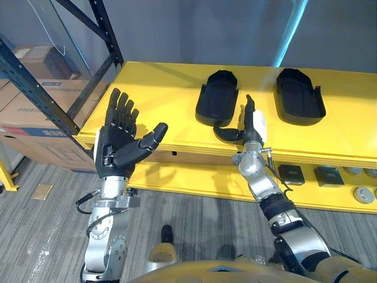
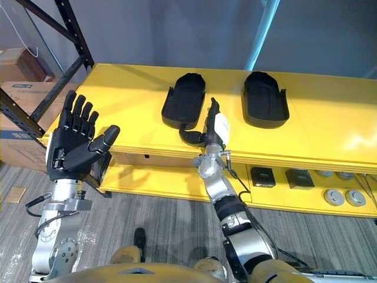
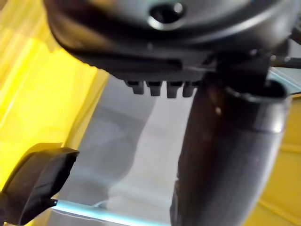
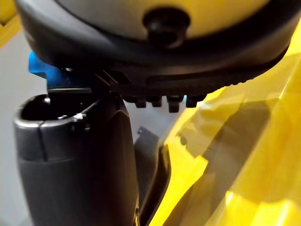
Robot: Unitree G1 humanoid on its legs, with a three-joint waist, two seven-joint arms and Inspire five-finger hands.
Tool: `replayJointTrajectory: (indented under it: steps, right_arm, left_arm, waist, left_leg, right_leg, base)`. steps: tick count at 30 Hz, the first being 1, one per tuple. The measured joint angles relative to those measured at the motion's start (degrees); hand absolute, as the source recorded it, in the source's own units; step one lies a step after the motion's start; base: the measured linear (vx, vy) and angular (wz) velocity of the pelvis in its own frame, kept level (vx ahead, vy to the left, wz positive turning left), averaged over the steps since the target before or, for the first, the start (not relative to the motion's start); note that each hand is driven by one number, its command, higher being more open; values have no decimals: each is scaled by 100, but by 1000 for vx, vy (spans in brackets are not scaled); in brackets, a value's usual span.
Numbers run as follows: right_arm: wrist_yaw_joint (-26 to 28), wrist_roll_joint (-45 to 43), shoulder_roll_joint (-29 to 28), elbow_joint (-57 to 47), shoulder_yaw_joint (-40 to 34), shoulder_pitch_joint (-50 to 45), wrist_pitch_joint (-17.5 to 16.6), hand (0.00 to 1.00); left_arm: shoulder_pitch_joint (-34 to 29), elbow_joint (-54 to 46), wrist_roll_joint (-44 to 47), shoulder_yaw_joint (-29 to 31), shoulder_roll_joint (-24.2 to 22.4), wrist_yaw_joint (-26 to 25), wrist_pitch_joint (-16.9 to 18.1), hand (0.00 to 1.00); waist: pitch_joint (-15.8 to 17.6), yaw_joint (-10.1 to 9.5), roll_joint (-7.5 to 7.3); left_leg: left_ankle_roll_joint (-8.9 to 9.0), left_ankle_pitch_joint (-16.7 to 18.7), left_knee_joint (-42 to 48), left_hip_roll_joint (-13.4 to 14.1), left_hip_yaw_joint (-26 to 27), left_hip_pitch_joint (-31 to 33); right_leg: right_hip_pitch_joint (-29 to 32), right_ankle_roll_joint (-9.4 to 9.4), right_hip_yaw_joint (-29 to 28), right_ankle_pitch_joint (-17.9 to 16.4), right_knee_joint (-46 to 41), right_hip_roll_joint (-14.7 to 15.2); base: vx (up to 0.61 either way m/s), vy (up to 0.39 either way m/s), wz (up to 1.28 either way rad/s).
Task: Walk over and take three plastic housings, then place them on the shelf
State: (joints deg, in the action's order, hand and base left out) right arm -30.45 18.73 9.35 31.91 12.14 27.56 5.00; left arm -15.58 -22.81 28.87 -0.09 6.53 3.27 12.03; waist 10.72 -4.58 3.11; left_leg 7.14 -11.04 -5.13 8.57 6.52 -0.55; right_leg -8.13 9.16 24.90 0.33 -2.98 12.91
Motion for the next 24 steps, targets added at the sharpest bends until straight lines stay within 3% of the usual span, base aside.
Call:
replayJointTrajectory:
  steps: [24]
  right_arm:
    - [-139, 0, 1, 504, -202, 645, 318, 100]
  left_arm:
    - [7, 86, 475, -138, -1, -63, -128, 100]
  waist:
    - [216, -31, 79]
  left_leg:
    - [-12, -40, -1, -9, -93, -3]
  right_leg:
    - [-86, 21, 110, 10, 9, -3]
  base:
    - [-3, -1, 1]
